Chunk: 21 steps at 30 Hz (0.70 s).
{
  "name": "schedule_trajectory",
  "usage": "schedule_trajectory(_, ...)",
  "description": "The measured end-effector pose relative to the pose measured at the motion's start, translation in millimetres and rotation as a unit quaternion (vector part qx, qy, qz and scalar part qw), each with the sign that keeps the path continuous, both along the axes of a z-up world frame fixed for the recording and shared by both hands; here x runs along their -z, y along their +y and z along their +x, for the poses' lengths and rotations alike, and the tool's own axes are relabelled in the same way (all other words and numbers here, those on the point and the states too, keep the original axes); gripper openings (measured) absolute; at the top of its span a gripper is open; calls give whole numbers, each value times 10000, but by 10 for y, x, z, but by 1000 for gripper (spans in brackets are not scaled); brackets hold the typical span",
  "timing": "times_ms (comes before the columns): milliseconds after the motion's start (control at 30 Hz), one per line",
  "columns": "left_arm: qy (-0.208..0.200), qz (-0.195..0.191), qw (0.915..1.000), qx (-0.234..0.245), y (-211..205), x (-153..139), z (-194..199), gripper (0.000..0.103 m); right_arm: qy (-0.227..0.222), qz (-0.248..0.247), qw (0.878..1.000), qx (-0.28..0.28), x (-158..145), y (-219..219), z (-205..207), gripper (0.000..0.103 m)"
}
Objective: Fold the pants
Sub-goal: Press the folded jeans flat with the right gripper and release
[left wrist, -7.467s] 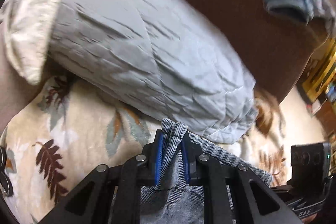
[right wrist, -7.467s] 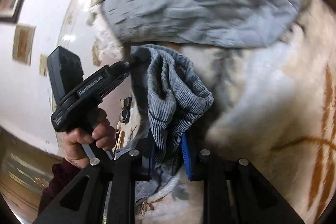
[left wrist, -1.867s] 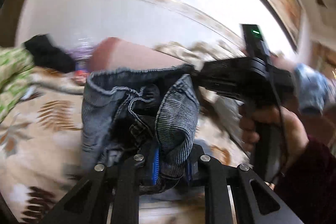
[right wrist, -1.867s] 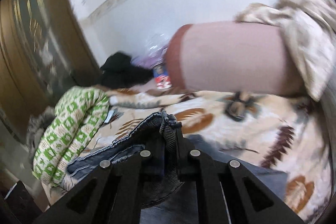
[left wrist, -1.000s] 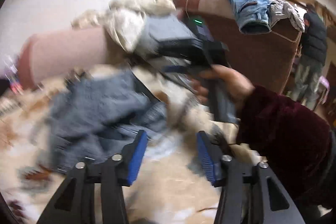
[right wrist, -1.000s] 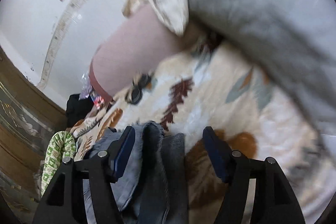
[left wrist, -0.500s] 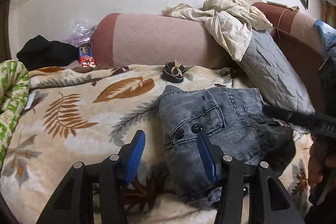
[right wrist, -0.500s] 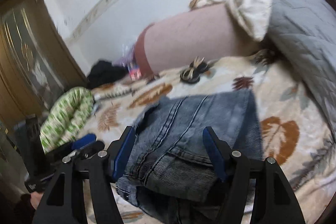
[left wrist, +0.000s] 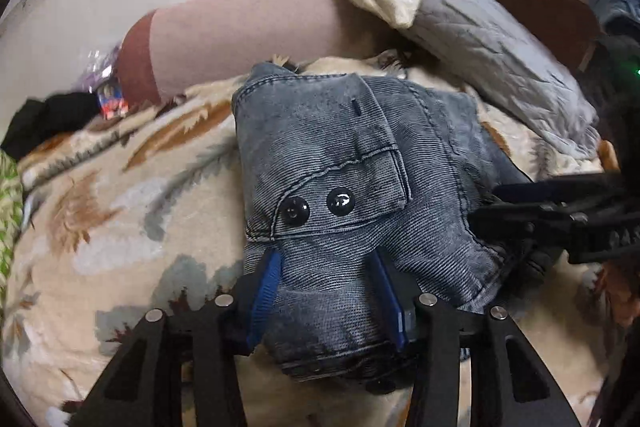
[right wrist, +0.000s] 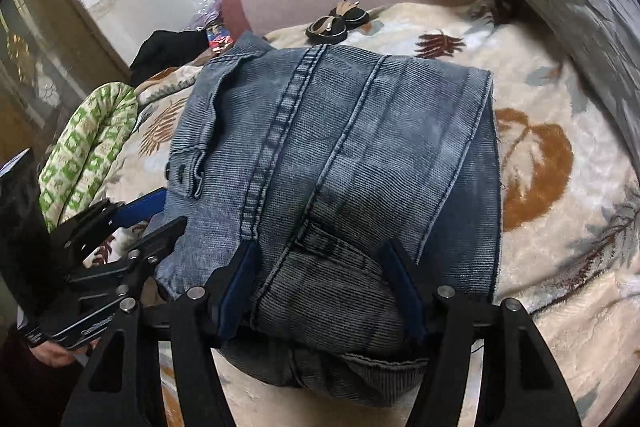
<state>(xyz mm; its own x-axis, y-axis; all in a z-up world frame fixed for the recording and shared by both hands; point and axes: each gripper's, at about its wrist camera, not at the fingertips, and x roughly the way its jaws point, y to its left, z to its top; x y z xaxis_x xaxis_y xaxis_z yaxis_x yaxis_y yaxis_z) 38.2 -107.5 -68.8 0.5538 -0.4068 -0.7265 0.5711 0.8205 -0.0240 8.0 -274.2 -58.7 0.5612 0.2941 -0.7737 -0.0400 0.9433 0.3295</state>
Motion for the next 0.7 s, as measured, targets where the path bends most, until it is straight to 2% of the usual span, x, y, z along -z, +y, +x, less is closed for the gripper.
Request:
schedule_trajectory(167, 125, -58, 9997, -181, -28, 51, 85, 53, 35, 85, 9998, 155, 42, -12, 91, 69)
schedule_trajectory(367, 509, -555, 9966, -338, 202, -136, 170, 58, 193, 318, 9990, 253, -22, -50, 125, 70)
schedule_trajectory(433, 358, -532, 9970, -428, 283, -238, 169, 58, 208, 403, 9985, 316, -92, -73, 107, 70)
schedule_trajectory(533, 9, -551, 9969, -562, 416, -397, 144, 58, -139, 494, 9981, 349, -290, -97, 44, 70)
schedule_trajectory(700, -410, -613, 9934, -879, 564, -567, 138, 79, -761, 314, 9957, 417, -536, -50, -38, 70)
